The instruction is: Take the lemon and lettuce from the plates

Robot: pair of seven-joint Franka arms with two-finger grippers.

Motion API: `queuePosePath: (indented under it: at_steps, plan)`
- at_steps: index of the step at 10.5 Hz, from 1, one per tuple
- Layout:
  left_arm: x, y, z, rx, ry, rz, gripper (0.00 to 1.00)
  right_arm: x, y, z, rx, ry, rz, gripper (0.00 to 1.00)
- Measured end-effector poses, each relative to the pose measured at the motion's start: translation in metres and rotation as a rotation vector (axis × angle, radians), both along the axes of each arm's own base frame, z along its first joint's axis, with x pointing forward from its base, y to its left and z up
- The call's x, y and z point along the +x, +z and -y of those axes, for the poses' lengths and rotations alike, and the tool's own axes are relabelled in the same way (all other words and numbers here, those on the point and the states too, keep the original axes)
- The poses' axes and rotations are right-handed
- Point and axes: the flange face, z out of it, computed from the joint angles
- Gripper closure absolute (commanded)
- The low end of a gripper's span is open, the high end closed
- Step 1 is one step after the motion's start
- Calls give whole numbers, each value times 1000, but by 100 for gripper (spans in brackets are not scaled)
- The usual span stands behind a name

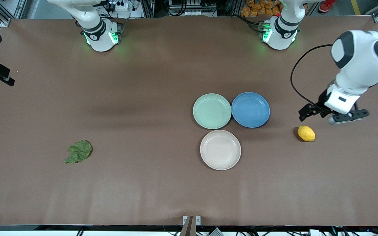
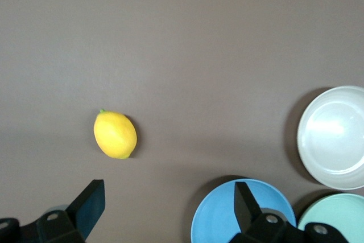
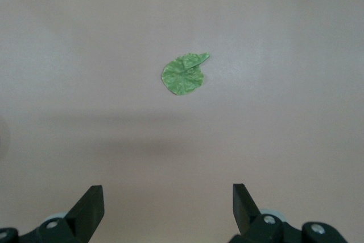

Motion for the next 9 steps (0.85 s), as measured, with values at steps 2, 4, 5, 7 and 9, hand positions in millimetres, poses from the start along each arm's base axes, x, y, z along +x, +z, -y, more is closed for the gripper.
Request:
queuePosePath:
  at_steps: [2,4,5,7,9]
  plan:
    - [9,55,-3,-2,2,-10,0,1,-9,-6,2,12,-14,0]
    - [8,98,-5,-1,0,-43,0,2,-10,-24,3,45,-17,0]
    - [5,113,-6,1,-3,-75,0,2,-11,-28,3,51,-19,0]
    - [-3,140,-6,4,-9,-115,0,1,-11,-27,3,51,-22,0]
    - [-8,164,-4,5,-12,-95,0,-4,-13,-22,4,40,-30,0]
